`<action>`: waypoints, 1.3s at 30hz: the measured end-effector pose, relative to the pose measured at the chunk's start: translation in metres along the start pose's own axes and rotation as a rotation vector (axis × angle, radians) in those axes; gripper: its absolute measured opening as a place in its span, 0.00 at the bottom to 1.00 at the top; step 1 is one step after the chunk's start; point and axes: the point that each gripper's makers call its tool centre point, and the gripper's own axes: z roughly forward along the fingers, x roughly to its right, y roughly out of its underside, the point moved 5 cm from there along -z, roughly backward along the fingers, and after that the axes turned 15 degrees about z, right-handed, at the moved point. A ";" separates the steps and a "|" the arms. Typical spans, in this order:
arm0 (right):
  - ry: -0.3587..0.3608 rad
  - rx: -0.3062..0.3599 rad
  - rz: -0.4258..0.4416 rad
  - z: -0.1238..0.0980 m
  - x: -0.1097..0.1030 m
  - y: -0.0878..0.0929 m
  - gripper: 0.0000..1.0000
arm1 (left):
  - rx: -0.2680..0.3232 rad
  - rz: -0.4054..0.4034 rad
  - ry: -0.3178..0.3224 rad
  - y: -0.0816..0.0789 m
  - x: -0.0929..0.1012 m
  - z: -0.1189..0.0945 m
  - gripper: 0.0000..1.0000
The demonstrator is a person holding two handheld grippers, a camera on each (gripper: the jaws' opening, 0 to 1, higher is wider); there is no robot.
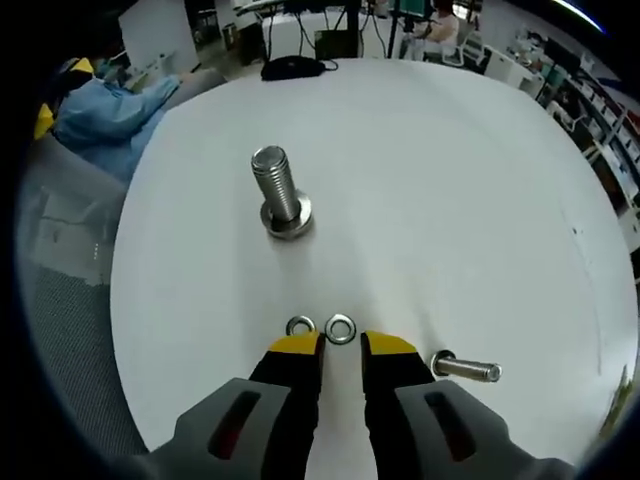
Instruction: Place the washer onto the threaded stud by aligning its center hole with the stud, sliding it down to the base, and recovering from edge contact or off-axis alignment until the washer reaches the visible bottom stop.
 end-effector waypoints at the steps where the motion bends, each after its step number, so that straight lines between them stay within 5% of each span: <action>1: -0.005 -0.005 0.000 0.001 0.001 -0.001 0.17 | 0.003 -0.001 0.000 0.000 0.000 0.000 0.27; 29: 0.046 -0.371 -0.243 0.010 -0.008 -0.024 0.15 | 0.005 -0.005 0.002 -0.001 0.000 -0.001 0.27; 39: 0.040 -0.326 -0.195 0.007 -0.004 -0.021 0.15 | 0.010 -0.014 -0.003 -0.001 -0.001 -0.001 0.27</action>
